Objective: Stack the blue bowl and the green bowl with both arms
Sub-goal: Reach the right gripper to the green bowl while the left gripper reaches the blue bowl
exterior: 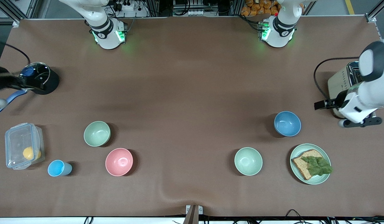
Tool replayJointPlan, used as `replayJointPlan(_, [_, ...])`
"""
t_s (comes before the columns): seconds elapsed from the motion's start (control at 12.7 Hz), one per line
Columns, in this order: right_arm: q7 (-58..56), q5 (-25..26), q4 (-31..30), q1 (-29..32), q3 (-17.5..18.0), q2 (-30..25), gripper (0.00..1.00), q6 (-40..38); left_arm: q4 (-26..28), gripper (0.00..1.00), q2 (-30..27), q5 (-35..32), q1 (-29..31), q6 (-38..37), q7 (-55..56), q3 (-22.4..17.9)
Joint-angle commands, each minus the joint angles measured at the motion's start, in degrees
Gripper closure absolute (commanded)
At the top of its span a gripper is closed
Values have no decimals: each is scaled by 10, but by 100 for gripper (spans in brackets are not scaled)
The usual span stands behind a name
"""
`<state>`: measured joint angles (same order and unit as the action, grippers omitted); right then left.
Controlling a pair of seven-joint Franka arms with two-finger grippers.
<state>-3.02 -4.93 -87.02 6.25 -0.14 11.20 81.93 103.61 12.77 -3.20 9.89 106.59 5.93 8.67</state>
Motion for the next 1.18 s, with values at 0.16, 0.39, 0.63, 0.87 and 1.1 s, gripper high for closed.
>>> replayJointPlan(0.16, [-9, -20, 12, -6, 11, 135, 0, 69, 33, 0, 85, -7, 41, 125, -14, 6])
replayJointPlan(0.39, [-24, -21, 44, -14, 12, 225, 0, 101, 33, 0, 123, -1, 42, 151, -14, 6])
replayJointPlan(0.63, [-41, -21, 15, -28, 10, 241, 0, 177, 33, 0, 150, -1, 41, 166, -14, 8])
replayJointPlan(0.87, [-41, -18, 12, -37, 10, 270, 0, 220, 32, 0, 162, -1, 35, 168, -14, 9])
replayJointPlan(1.1, [-43, -16, 12, -36, 10, 285, 0, 241, 31, 0, 165, -1, 27, 168, -10, 12])
